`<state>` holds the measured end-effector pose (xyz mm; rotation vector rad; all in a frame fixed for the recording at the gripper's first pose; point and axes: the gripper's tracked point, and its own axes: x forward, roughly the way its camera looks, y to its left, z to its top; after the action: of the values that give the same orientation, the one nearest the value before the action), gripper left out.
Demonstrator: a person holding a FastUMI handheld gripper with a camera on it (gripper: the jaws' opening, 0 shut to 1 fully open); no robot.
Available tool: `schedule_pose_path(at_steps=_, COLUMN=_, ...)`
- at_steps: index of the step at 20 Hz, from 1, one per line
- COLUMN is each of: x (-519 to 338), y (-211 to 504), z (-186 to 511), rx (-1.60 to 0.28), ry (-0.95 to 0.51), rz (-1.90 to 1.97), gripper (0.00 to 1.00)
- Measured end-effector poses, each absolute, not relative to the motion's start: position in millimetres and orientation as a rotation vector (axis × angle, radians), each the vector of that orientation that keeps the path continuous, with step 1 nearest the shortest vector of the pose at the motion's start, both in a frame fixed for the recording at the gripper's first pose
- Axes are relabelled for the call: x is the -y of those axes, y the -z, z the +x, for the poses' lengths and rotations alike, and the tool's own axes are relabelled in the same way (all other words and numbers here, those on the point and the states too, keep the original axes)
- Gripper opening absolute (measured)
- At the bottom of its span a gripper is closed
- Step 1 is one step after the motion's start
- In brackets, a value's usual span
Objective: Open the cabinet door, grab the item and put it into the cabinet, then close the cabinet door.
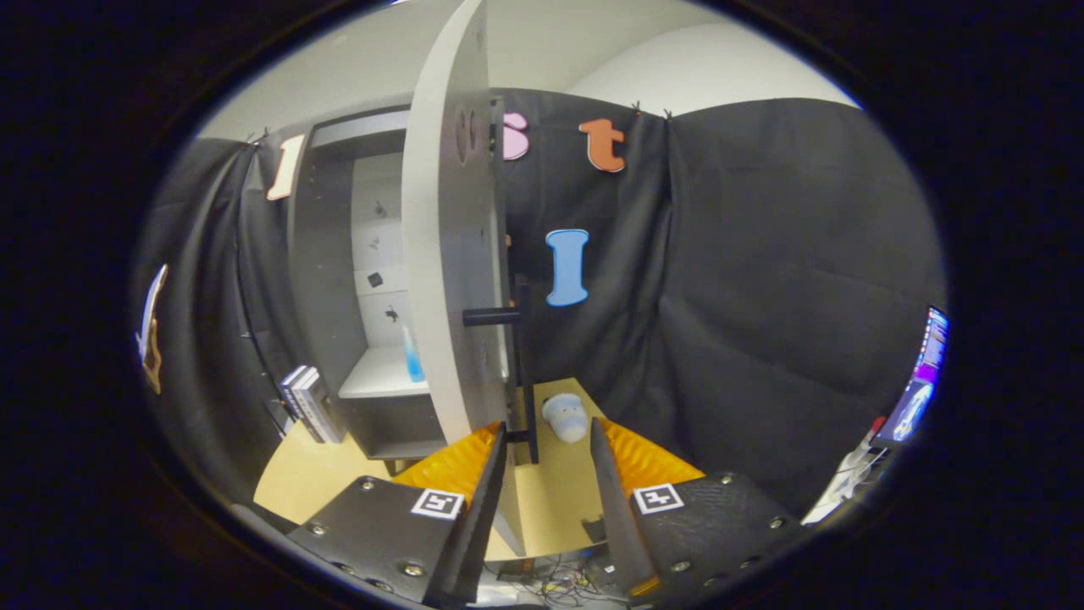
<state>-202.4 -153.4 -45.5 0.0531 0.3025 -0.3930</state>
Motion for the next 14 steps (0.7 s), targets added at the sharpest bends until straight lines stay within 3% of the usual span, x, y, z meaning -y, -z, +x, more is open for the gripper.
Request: schedule_pose_path(at_steps=14, x=62.2, y=80.5, z=-137.4, rx=-0.339, ry=0.024, rz=0.165, gripper=0.62)
